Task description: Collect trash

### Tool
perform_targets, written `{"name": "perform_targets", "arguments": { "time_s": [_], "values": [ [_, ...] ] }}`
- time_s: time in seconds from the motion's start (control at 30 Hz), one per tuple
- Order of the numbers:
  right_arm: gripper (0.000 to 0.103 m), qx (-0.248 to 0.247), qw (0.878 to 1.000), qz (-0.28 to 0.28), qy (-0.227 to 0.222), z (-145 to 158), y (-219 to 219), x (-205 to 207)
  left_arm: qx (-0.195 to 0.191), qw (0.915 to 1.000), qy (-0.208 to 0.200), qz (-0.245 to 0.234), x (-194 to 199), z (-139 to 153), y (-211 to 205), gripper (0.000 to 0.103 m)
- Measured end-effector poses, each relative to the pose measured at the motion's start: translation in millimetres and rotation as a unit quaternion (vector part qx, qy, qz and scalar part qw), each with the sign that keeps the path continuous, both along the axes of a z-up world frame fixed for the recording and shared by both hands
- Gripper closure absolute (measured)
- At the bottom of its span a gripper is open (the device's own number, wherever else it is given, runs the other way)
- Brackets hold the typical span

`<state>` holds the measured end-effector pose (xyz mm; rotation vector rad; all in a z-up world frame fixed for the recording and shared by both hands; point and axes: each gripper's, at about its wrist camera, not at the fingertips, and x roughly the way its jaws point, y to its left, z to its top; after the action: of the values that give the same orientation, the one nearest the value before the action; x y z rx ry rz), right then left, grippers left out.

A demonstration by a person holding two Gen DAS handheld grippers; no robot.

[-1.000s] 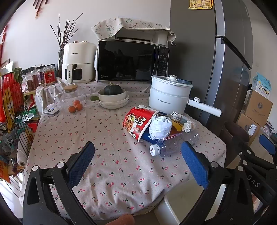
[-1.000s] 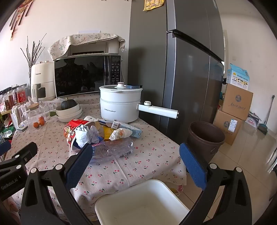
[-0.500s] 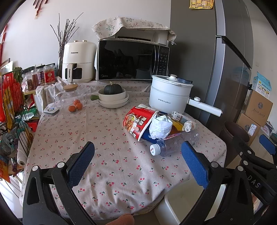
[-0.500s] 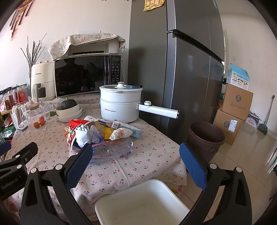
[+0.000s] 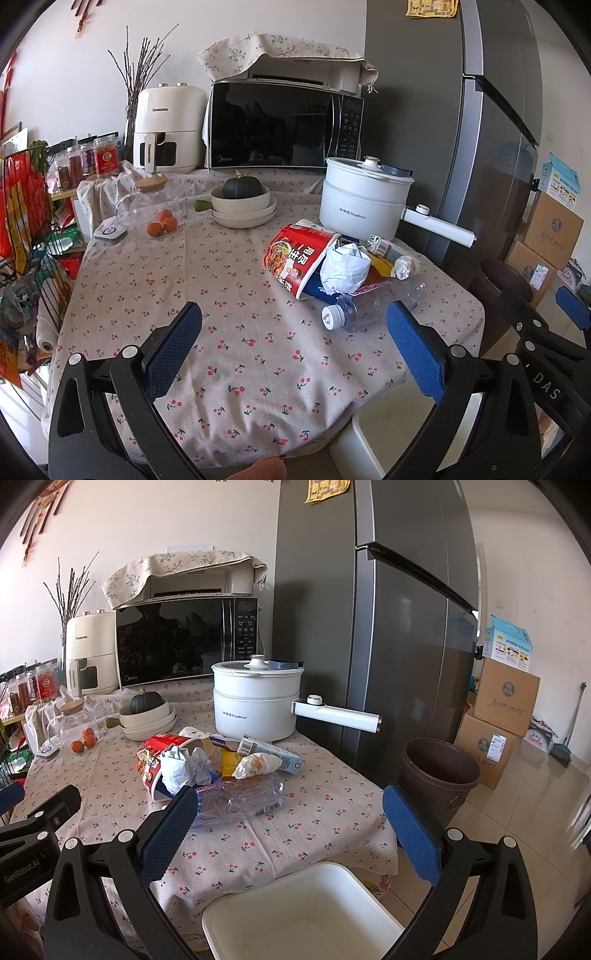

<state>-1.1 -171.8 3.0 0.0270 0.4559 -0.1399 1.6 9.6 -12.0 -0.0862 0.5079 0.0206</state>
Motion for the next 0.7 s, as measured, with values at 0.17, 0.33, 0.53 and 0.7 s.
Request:
{"name": "perform_targets", "arguments": {
  "time_s": [0.17, 0.33, 0.53, 0.7],
  "values": [
    [0.006, 0.046, 0.998, 0.007, 0.038, 7, -11, 19, -0.002, 0.9999, 0.01, 0.006, 11, 0, 3, 0.007],
    [0.006, 0.093, 0.992, 0.015, 0.088, 19, -30, 55, -0.015, 0.9998, 0.011, 0.009, 34, 14, 13, 0.007],
    [0.006, 0.141, 0.982, 0.002, 0.129, 10, -61, 100, -0.073, 0.9904, 0.077, -0.088, 91, 27, 15, 0.007],
    [0.006, 0.192, 0.965, -0.028, 0.176, -29, -89, 120, -0.013, 0.9884, 0.111, -0.103, 123, 10, -18, 0.007]
  ]
}}
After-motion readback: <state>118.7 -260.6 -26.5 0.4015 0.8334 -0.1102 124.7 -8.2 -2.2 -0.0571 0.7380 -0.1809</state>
